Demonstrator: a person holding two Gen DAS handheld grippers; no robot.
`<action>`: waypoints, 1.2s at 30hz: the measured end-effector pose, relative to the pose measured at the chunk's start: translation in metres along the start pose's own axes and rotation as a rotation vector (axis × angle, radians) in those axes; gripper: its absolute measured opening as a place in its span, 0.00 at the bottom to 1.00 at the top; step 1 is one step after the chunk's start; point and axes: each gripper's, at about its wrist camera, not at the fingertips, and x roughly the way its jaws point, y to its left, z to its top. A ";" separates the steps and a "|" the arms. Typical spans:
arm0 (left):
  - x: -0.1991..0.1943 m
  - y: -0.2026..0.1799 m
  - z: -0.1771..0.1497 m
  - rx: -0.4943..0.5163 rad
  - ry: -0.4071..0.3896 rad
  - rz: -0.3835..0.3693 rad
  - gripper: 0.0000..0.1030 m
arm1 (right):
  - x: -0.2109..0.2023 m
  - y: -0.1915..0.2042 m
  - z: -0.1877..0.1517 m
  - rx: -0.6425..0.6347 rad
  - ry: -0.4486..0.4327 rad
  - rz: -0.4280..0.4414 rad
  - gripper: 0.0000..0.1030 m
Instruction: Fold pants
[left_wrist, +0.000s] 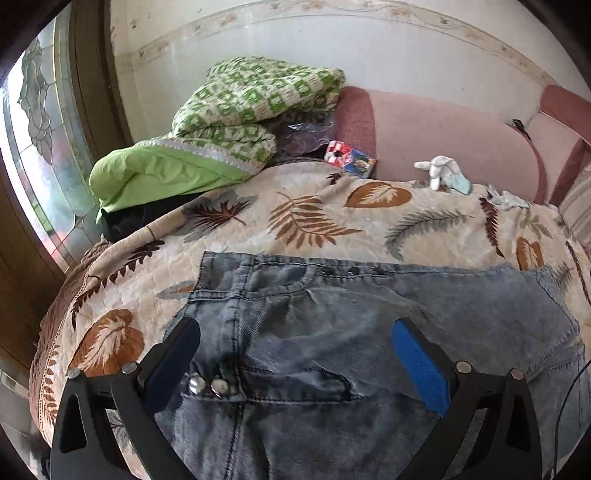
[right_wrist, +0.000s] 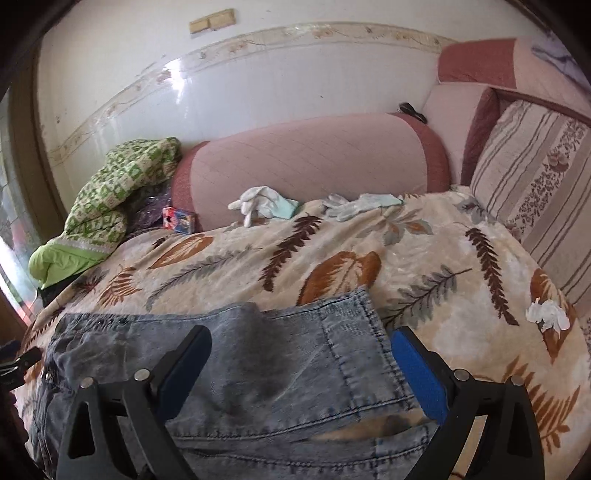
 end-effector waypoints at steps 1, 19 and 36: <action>0.010 0.009 0.009 -0.012 0.020 0.021 1.00 | 0.012 -0.012 0.010 0.026 0.038 0.002 0.96; 0.157 0.128 0.053 -0.277 0.298 0.058 1.00 | 0.175 -0.055 0.032 0.053 0.321 -0.112 0.88; 0.187 0.132 0.048 -0.391 0.331 -0.184 0.76 | 0.158 -0.038 0.020 0.077 0.313 -0.064 0.34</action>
